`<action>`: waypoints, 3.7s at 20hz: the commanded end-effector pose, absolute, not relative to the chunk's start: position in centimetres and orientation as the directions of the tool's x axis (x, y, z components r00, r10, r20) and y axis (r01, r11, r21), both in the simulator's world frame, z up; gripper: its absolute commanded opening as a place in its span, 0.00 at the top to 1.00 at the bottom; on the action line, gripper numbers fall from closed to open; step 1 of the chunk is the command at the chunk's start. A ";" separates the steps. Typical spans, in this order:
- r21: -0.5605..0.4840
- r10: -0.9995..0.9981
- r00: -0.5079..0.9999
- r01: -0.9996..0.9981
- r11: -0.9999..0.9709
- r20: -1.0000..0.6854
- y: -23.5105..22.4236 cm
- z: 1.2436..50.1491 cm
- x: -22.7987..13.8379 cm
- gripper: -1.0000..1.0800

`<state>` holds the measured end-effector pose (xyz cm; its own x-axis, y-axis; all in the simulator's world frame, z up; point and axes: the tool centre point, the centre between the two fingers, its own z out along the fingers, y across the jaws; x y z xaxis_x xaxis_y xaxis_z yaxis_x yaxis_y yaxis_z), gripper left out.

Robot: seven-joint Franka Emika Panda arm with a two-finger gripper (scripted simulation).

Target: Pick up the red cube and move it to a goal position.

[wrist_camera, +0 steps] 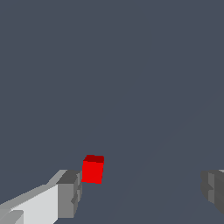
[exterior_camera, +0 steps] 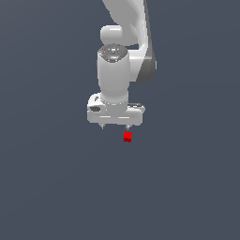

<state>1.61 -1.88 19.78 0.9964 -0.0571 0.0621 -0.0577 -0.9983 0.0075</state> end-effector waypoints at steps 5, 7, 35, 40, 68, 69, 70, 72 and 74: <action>0.007 -0.060 0.996 -0.061 -0.998 0.060 -1.7 19.3 1.4 0.04; 0.007 -0.064 0.996 -0.065 -0.998 0.058 -1.5 18.6 1.2 0.04; 0.000 -0.164 0.986 -0.164 -0.986 -0.002 4.4 1.6 -4.5 0.04; 0.000 -0.162 0.987 -0.162 -0.987 0.000 4.3 2.0 -4.3 1.00; 0.000 -0.162 0.987 -0.162 -0.987 -0.001 -2.3 4.6 1.6 1.00; 0.000 -0.162 0.987 -0.162 -0.987 -0.001 -2.9 4.9 2.2 1.00; 0.000 -0.161 0.987 -0.161 -0.987 0.000 -3.5 5.2 2.8 1.00; 0.000 -0.161 0.987 -0.161 -0.987 0.000 -4.6 5.6 3.8 1.00; 0.000 -0.161 0.987 -0.161 -0.987 0.000 -5.5 6.0 4.7 1.00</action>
